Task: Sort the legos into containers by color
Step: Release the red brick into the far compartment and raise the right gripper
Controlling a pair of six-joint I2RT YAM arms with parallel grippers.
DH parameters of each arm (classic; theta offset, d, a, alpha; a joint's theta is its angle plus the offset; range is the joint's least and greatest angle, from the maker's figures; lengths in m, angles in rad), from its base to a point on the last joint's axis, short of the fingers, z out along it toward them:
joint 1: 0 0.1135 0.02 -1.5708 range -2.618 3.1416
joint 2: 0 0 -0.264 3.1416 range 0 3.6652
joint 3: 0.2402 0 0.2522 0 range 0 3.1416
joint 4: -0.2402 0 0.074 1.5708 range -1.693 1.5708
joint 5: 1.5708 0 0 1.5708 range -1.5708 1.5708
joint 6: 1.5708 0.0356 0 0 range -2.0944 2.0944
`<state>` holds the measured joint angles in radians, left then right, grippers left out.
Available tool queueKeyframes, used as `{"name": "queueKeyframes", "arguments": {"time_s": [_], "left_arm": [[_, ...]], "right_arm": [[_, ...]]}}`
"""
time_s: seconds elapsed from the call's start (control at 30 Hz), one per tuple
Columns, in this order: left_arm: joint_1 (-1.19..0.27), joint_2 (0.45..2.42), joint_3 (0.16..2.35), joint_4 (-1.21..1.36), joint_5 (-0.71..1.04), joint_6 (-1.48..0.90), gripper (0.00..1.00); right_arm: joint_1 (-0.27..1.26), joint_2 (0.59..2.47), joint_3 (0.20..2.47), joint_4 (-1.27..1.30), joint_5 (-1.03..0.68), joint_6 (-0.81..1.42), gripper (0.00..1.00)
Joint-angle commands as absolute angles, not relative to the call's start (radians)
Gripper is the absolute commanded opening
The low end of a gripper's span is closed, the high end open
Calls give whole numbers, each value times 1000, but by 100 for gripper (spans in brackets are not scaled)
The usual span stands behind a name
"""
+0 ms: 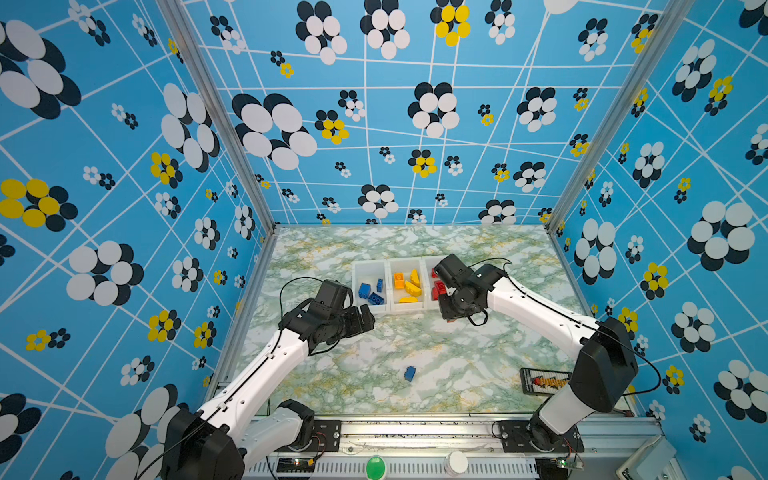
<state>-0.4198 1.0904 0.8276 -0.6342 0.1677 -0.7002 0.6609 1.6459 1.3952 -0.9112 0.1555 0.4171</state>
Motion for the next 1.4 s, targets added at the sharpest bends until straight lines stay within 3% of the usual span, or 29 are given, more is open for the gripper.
{"name": "queueKeyframes", "arguments": {"time_s": [0.0, 0.53, 1.07, 1.37], "left_arm": [[-429, 1095, 845, -630, 155, -709, 98], [-434, 1107, 876, -655, 138, -710, 98], [-434, 1120, 884, -669, 137, -701, 98], [-436, 1137, 905, -669, 140, -688, 98]], "right_arm": [[617, 1696, 1467, -938, 187, 339, 20], [508, 2076, 1894, -952, 225, 183, 21], [506, 2262, 2046, -1039, 357, 181, 21], [506, 2251, 2033, -1039, 345, 201, 43]]}}
